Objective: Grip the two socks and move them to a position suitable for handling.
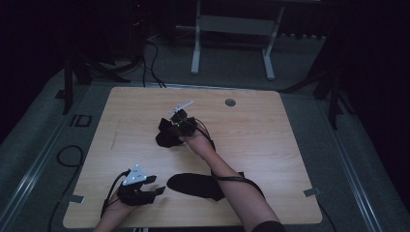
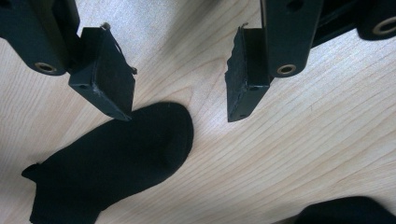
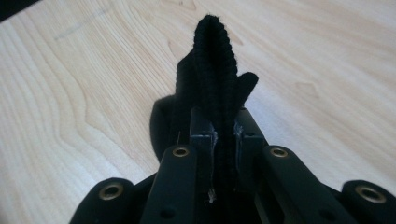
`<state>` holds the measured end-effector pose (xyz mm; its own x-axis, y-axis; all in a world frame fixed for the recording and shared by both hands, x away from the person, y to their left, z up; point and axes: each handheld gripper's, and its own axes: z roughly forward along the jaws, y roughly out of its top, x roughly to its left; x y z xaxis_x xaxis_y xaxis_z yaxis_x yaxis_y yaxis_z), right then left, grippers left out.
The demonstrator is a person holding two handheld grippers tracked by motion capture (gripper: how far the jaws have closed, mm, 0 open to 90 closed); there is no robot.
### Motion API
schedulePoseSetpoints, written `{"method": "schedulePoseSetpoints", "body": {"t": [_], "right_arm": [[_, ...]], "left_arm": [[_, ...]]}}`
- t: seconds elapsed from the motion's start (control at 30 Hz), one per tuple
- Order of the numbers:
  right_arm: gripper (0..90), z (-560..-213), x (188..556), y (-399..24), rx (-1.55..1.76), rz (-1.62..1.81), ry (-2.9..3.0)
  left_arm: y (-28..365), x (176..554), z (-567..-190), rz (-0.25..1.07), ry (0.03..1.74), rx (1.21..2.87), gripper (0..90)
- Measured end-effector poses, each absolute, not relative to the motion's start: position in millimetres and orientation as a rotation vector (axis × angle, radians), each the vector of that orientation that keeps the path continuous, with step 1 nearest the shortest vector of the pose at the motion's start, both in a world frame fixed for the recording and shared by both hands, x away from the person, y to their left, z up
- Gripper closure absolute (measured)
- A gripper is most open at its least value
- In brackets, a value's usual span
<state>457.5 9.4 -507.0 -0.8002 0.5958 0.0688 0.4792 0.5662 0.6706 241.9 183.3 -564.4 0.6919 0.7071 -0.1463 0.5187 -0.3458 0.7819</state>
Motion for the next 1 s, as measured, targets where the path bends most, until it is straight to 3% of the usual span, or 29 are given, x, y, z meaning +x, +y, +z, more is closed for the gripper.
{"method": "schedulePoseSetpoints", "body": {"t": [0.67, 1.0], "right_arm": [[81.6, -448.4, 420.6, -38.6, 0.834, 1.263, 2.584], [81.5, -449.9, 395.4, -85.1, 0.895, 1.317, 2.545]], "left_arm": [[176.7, 244.1, -566.1, 0.271, 0.955, 2.032, 42.4], [176.1, 243.7, -565.8, 0.280, 0.960, 2.033, 42.4]]}}
